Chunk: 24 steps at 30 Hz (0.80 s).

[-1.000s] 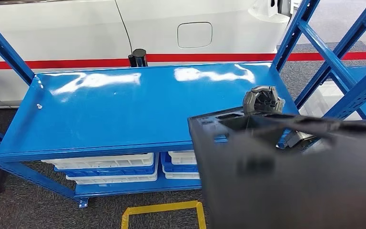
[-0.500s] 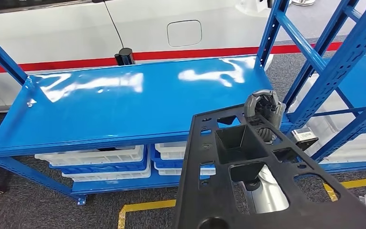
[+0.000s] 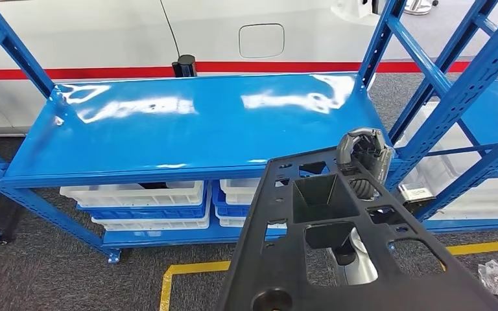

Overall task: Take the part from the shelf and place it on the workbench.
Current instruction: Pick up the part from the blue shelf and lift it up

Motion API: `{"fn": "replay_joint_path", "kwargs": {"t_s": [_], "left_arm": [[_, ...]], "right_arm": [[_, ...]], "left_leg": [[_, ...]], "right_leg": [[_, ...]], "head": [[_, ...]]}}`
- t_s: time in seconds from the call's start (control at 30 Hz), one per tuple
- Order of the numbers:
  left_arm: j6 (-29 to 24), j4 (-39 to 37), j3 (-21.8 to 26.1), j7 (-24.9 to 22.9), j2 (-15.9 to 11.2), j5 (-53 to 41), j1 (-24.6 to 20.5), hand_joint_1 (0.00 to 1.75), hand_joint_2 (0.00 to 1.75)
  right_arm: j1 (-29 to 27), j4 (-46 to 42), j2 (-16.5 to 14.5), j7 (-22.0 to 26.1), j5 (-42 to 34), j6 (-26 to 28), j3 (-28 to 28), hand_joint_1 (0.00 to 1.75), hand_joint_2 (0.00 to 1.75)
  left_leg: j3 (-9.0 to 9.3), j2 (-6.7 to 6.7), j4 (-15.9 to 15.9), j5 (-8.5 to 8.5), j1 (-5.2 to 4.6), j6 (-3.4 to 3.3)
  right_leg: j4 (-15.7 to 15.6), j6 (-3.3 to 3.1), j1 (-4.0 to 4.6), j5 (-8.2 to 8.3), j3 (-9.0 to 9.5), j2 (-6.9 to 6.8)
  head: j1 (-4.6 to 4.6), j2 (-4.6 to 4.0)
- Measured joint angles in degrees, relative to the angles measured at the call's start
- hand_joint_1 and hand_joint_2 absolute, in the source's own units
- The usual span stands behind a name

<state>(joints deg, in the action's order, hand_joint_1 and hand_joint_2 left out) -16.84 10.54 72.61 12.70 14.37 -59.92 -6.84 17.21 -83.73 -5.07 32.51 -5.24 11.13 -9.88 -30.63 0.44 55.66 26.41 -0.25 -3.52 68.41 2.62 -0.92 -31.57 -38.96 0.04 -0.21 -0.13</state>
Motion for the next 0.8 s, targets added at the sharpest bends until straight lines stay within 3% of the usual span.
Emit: {"fn": "replay_joint_path", "kwargs": {"t_s": [0.03,0.1,0.17,0.2,0.23,0.27,0.33,0.4,0.43,0.5,0.53,0.57,0.6,0.63,0.67,0.73,0.8], "left_arm": [[0.0,0.0,0.0,0.1,0.1,0.0,0.0,0.0,1.75],[0.0,0.0,0.0,0.2,0.2,0.1,0.0,0.0,1.75],[0.0,0.0,0.0,0.2,0.3,0.2,0.0,0.0,1.75],[0.0,0.0,0.0,0.2,0.3,0.2,-0.1,0.0,1.75],[0.0,0.0,0.0,0.2,0.3,0.2,-0.1,0.0,1.75],[0.0,0.0,0.0,0.2,0.3,0.2,-0.2,0.0,1.75],[0.0,0.0,0.0,0.2,0.3,0.3,-0.2,0.0,1.75],[0.0,0.0,0.0,0.2,0.3,0.3,-0.2,0.0,1.75],[0.0,0.0,0.0,0.2,0.3,0.4,-0.3,0.0,1.75],[0.0,0.0,0.0,0.3,0.3,0.4,-0.5,0.0,1.75],[-0.1,0.0,0.0,0.3,0.3,0.5,-0.6,0.0,1.75],[-0.1,0.0,0.0,0.3,0.3,0.5,-0.7,0.0,1.75],[-0.1,0.0,0.0,0.3,0.3,0.5,-0.7,0.0,1.75],[-0.2,0.0,0.0,0.3,0.3,0.5,-0.7,0.0,1.75],[-0.2,0.0,0.0,0.3,0.3,0.5,-0.7,0.0,1.75],[-0.3,0.0,0.1,0.2,0.3,0.6,-0.7,0.0,1.75],[-0.4,0.0,0.1,0.2,0.3,0.6,-0.7,0.0,1.75]], "right_arm": [[-0.2,-0.1,0.1,0.1,0.4,0.3,0.0,1.75,1.75],[-0.6,-0.2,0.1,0.1,1.2,0.8,0.0,1.75,1.75],[-0.7,-0.2,0.1,0.0,1.8,1.0,-0.2,1.75,1.75],[-0.6,-0.1,0.1,-0.1,2.1,1.0,-0.4,1.75,1.75],[-0.5,-0.1,0.0,-0.1,2.2,1.0,-0.8,1.75,1.75],[-0.5,-0.1,0.0,-0.2,2.3,1.0,-1.1,1.75,1.75],[-0.4,0.2,-0.2,-0.3,2.4,1.0,-1.6,1.75,1.75],[-0.3,0.5,-0.3,-0.4,2.4,1.0,-2.0,1.75,1.75],[-0.2,0.7,-0.4,-0.4,2.4,1.0,-2.2,1.75,1.75],[0.0,1.0,-0.7,-0.4,2.4,1.0,-2.7,1.75,1.75],[0.0,1.1,-0.8,-0.5,2.5,0.9,-2.9,1.75,1.75],[0.0,1.2,-0.9,-0.5,2.5,0.9,-3.1,1.75,1.75],[0.0,1.4,-0.9,-0.6,2.6,0.8,-3.2,1.75,1.75],[0.0,1.6,-1.0,-0.7,2.6,0.7,-3.4,1.75,1.75],[0.1,1.8,-1.1,-0.7,2.6,0.6,-3.7,1.75,1.75],[0.4,2.2,-1.5,-0.9,2.6,0.4,-4.2,1.75,1.75],[1.0,2.8,-1.8,-0.9,2.6,0.2,-4.7,1.75,1.75]], "left_leg": [[-0.69,0.09,0.1,-0.48,0.03,0.14],[-2.06,0.2,0.3,-1.34,0.21,0.42],[-3.39,0.24,1.0,-1.98,0.49,0.96],[-4.11,0.21,1.5,-2.17,0.5,1.26],[-4.68,0.18,2.0,-2.39,0.46,1.62],[-5.1,0.14,2.4,-2.65,0.36,1.97],[-5.51,0.06,2.6,-3.33,0.32,2.57],[-6.17,-0.1,3.5,-2.17,0.6,3.1],[-6.81,-0.2,5.2,-0.19,0.73,3.37],[-8.55,-0.34,11.5,5.34,0.83,3.84],[-9.26,-0.37,15.1,7.32,0.85,4.0],[-9.37,-0.36,17.6,8.03,0.88,4.1],[-8.68,-0.36,18.5,7.48,0.95,4.13],[-7.04,-0.35,17.3,6.08,1.04,4.12],[-4.49,-0.35,14.3,4.52,1.18,4.06],[1.0,-0.58,6.5,3.61,1.23,3.82],[3.33,-0.86,2.0,4.33,0.85,3.37]], "right_leg": [[3.2,0.17,-0.09,-1.42,-0.68,-0.01],[5.0,1.31,-0.35,-1.41,0.18,-0.02],[-1.0,2.8,-0.81,0.75,4.83,-0.06],[-5.0,3.17,-0.9,1.25,7.61,-0.03],[-8.1,3.15,-0.88,1.39,9.61,0.04],[-9.9,2.86,-0.78,1.14,10.59,0.12],[-10.4,1.76,-0.6,1.18,10.26,0.23],[-10.4,0.36,-0.91,1.96,9.67,0.1],[-10.5,-0.46,-1.08,2.47,9.15,0.03],[-10.5,-1.63,-0.94,3.56,7.93,-0.08],[-10.4,-1.87,-0.84,4.11,7.22,-0.12],[-10.4,-1.9,-0.75,4.67,6.49,-0.16],[-10.4,-1.81,-0.72,5.21,5.79,-0.19],[-10.3,-1.65,-0.71,5.71,5.16,-0.19],[-10.3,-1.43,-0.72,6.21,4.63,-0.18],[-10.3,-0.77,-0.58,7.08,3.93,-0.13],[-10.4,0.22,-0.48,8.07,3.43,-0.2]], "head": [[0.03,0.0],[0.02,0.0],[0.03,0.0],[0.07,0.0],[0.03,0.0],[0.02,0.0],[-0.11,0.0],[-0.14,0.0],[-0.19,0.0],[-0.38,0.0],[-0.43,0.0],[-0.45,0.0],[-0.45,0.0],[-0.46,0.0],[-0.47,0.0],[-0.47,0.0],[-0.42,0.0]]}}
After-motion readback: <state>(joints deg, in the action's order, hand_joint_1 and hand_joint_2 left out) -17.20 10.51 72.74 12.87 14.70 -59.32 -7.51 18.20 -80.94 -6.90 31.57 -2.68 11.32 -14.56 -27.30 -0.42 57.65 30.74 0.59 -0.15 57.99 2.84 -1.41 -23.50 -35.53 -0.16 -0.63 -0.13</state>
